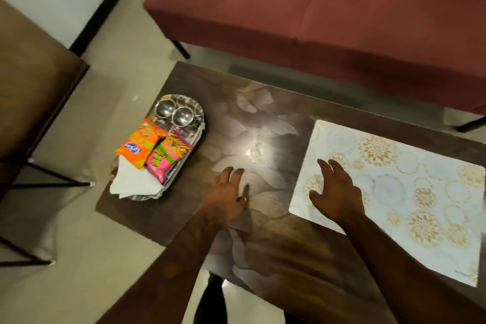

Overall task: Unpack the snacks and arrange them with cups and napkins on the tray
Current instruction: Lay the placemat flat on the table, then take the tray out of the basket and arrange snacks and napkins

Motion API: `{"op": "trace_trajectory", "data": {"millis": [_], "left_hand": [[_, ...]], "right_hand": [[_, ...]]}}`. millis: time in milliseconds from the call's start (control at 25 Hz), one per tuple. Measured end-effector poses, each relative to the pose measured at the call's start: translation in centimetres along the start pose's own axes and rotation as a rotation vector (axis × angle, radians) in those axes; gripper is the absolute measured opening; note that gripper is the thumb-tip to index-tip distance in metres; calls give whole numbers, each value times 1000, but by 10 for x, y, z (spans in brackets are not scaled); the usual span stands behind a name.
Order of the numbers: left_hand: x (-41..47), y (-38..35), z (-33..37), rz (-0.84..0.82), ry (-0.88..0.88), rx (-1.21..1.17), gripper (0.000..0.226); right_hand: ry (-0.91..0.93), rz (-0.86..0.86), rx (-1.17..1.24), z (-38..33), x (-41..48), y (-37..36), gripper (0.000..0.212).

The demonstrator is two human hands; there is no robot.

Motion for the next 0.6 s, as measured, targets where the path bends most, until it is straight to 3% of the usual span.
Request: {"op": "trace_trajectory", "data": {"millis": [120, 280, 360, 480, 600], "left_hand": [[-20, 28, -50, 53, -1, -58, 67], [-42, 72, -125, 166, -107, -190, 53], [-52, 100, -162, 279, -156, -249, 39], [-61, 150, -236, 481, -200, -283, 23], [-49, 184, -311, 584, -58, -355, 19]], "right_hand": [[52, -36, 13, -73, 4, -16, 80], [74, -228, 331, -172, 18, -61, 50], [68, -298, 455, -221, 26, -87, 35], [48, -293, 592, -297, 43, -113, 31], [-65, -271, 735, -335, 63, -125, 24]]}}
Point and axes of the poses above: each hand's wrist, its own x-axis towards the middle knuckle, its own y-axis out of the back of the hand, z = x × y, the point moved 4 cm from there along x, towards the middle knuckle, and after that the axes turned 14 degrees about -z, right-handed, at the moved point
